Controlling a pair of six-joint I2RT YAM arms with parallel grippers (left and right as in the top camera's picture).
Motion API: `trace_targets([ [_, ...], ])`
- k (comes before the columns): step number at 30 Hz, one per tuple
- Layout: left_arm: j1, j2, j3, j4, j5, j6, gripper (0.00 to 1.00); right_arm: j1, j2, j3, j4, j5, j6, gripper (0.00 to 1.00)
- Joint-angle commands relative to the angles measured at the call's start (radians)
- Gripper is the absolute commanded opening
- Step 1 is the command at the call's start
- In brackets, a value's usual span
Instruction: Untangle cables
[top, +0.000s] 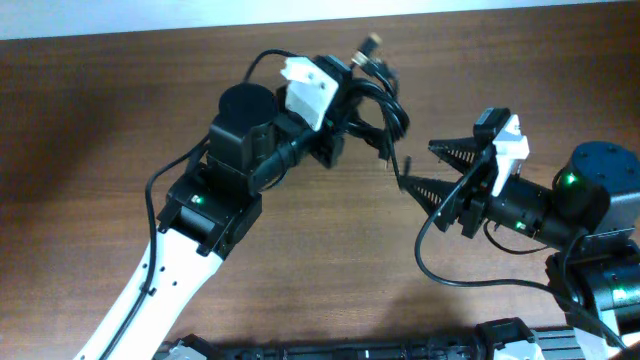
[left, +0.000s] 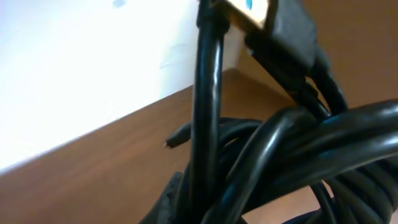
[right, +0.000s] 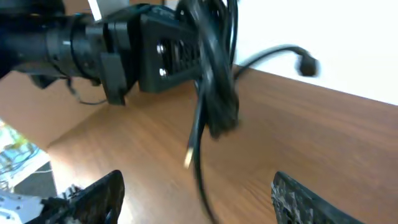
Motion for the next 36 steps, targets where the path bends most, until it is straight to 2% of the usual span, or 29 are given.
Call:
trace_targets([
  [1, 0.002, -0.003, 0.011, 0.000, -0.182, -0.241, 0.00, 0.005, -0.007, 0.013, -0.010, 0.054, -0.006, 0.73],
  [9, 0.000, -0.003, 0.011, 0.000, -0.181, -0.583, 0.00, 0.005, -0.007, 0.013, -0.012, 0.014, -0.006, 0.68],
  [15, 0.000, -0.003, 0.011, -0.018, -0.179, -0.944, 0.00, 0.005, -0.003, 0.013, -0.013, -0.023, -0.006, 0.68],
  [16, -0.001, -0.003, 0.011, -0.018, -0.159, -0.973, 0.00, 0.005, 0.003, 0.013, -0.011, -0.023, -0.006, 0.68],
  [23, -0.056, -0.003, 0.011, -0.014, -0.106, -0.983, 0.00, 0.005, 0.078, 0.013, 0.093, -0.024, -0.006, 0.67],
  [27, -0.095, -0.003, 0.011, -0.015, -0.106, -0.983, 0.00, 0.005, 0.111, 0.013, 0.154, -0.021, -0.006, 0.63],
  [33, -0.116, -0.003, 0.011, -0.031, -0.109, -0.983, 0.00, 0.005, 0.129, 0.013, 0.208, 0.022, -0.002, 0.46],
  [36, -0.117, -0.002, 0.011, -0.037, -0.109, -0.983, 0.00, 0.005, 0.129, 0.013, 0.228, 0.023, -0.002, 0.29],
])
